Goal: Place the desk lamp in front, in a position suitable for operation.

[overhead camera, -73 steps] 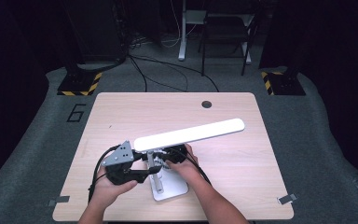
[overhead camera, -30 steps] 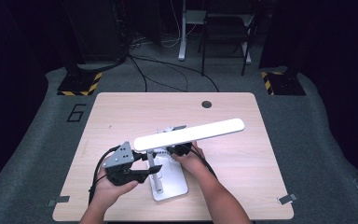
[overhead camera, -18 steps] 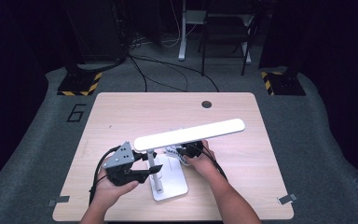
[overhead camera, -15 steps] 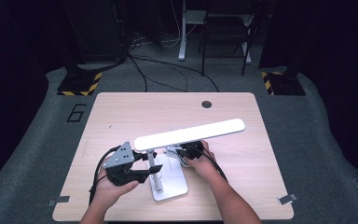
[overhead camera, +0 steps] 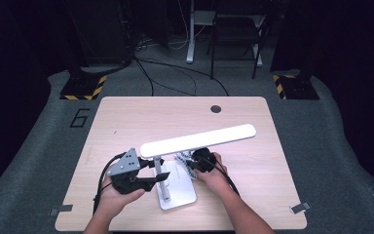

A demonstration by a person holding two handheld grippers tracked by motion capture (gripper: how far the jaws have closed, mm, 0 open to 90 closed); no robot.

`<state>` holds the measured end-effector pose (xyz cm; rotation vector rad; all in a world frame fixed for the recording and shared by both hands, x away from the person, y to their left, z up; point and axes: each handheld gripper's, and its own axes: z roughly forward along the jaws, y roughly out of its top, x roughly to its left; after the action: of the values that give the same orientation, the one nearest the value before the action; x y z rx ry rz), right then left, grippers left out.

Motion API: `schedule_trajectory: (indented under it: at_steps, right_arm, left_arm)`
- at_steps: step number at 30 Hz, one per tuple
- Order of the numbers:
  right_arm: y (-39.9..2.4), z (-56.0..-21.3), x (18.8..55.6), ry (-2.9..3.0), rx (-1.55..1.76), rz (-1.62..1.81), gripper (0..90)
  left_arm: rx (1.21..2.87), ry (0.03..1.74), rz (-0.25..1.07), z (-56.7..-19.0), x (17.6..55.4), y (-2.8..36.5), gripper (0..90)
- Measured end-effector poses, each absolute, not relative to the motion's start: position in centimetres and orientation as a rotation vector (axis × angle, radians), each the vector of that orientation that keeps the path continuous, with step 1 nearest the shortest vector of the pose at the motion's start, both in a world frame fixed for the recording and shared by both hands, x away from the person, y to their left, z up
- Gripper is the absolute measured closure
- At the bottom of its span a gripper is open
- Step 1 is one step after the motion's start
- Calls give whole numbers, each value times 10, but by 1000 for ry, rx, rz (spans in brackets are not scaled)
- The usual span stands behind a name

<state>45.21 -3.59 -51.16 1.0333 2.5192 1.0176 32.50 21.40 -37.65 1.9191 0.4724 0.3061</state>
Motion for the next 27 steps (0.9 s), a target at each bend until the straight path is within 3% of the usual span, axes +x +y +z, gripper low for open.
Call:
schedule_trajectory:
  at_steps: [27]
  right_arm:
    - [-52,-512,389,2530,970,990,768]
  left_arm:
    - [1912,483,309,-378,324,212,528]
